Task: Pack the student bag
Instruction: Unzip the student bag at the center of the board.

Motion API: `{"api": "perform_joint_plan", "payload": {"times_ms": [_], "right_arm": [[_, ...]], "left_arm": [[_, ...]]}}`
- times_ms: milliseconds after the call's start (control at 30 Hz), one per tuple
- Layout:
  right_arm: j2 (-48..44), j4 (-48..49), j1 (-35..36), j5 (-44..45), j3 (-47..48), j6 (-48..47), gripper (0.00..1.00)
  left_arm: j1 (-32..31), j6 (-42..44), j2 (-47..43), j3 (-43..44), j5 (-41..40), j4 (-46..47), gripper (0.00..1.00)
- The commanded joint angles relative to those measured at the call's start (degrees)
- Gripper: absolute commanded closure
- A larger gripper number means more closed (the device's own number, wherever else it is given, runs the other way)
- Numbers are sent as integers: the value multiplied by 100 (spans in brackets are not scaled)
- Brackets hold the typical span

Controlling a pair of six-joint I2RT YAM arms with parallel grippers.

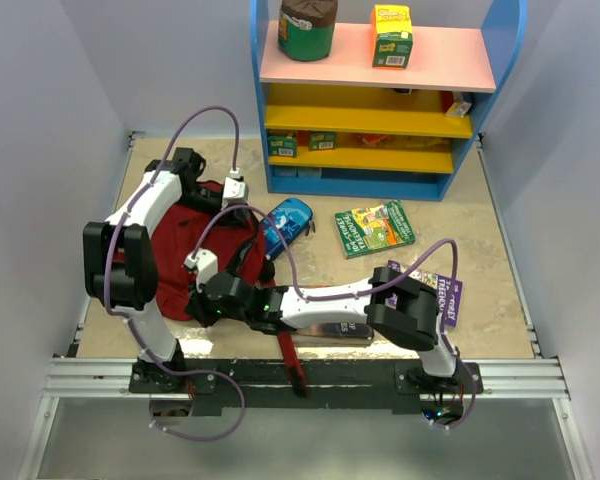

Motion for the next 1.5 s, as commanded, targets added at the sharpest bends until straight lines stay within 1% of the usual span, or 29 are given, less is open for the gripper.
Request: {"api": "perform_joint_plan", "payload": {"times_ms": [0,33,67,133,167,200,233,267,300,333,367,400,467,567,600,667,767,833,867,900,1033,1067,1100,1200,1233,1300,1367,1400,1467], "right_arm": [[235,-410,244,-879,635,-75,100],[70,-402,236,-774,566,-66,90],[-62,-375,209,-642,496,-75,70],[-517,-331,43,-378,225,-49,60],[-660,-349,-27,-299,127,-22,51],[-844,-323,-124,-255,-126,4,48],[-1011,-279,-299,-185,-277,65,45],[-1361,-244,-388,-158,-409,109,38],[-1530,-252,-484,-105,-680,136,35],[-1688,-243,-659,0,-822,197,32],[-2055,-235,-731,88,-971,215,29],[-2207,-261,-810,175,-1234,233,29],[-2558,-409,-1021,517,-1464,320,30],[-2753,-515,-1328,852,-1824,452,32],[-2727,-542,-1459,958,-1930,479,33],[-2639,-586,-1601,1029,-2001,567,35],[-2472,-324,-1715,976,-2124,532,38],[-2323,-252,-1742,915,-2133,540,39],[-2270,-209,-1751,906,-2124,549,40],[-2217,-173,-1768,888,-2115,549,40],[-2085,125,-1803,722,-2107,575,42],[-2059,204,-1812,669,-2080,576,42],[-2024,231,-1804,634,-1993,584,43],[-1875,240,-1812,519,-1747,567,45],[-1831,240,-1812,493,-1685,558,48],[-1655,214,-1821,440,-1501,558,51],[-1489,179,-1865,335,-1334,575,54],[-1444,179,-1909,300,-1289,619,55],[-1400,301,-2014,125,-1298,698,56]], "left_arm": [[9,-536,-324,141,443,904,100],[27,-501,-324,159,356,843,100],[44,-449,-342,168,294,746,100],[71,-361,-342,168,66,483,100],[97,-291,-342,168,-5,334,99],[115,-264,-350,159,-75,132,95],[132,-281,-377,168,-180,34,81],[159,-325,-394,168,-225,-45,75],[185,-386,-421,141,-251,-98,71],[203,-535,-482,141,-295,-116,62],[229,-606,-517,133,-339,-133,58],[238,-667,-544,159,-400,-221,53],[238,-852,-640,185,-585,-309,51],[256,-1054,-833,142,-735,-459,43],[256,-1124,-895,80,-752,-450,39],[256,-1195,-1079,-8,-718,-529,37],[238,-1047,-1255,-262,-455,-836,29],[194,-723,-1300,-473,-209,-1248,5],[151,-590,-1309,-622,-155,-1537,0],[98,-424,-1300,-702,-94,-1618,0],[-236,-544,-1527,-1159,-190,-1321,0],[-271,-754,-1607,-1334,-234,-859,0],[-315,-1095,-1755,-1422,-338,-645,0],[-412,-1702,-2045,-1695,-445,111,0],[-412,-1905,-2125,-1783,-497,313,0],[-404,-2518,-2440,-2081,-716,1033,0],[-351,-2881,-2678,-2484,-866,1717,0],[-325,-3127,-2880,-2608,-997,1886,0],[-325,-3191,-2987,-2933,-1051,2020,0]]}}
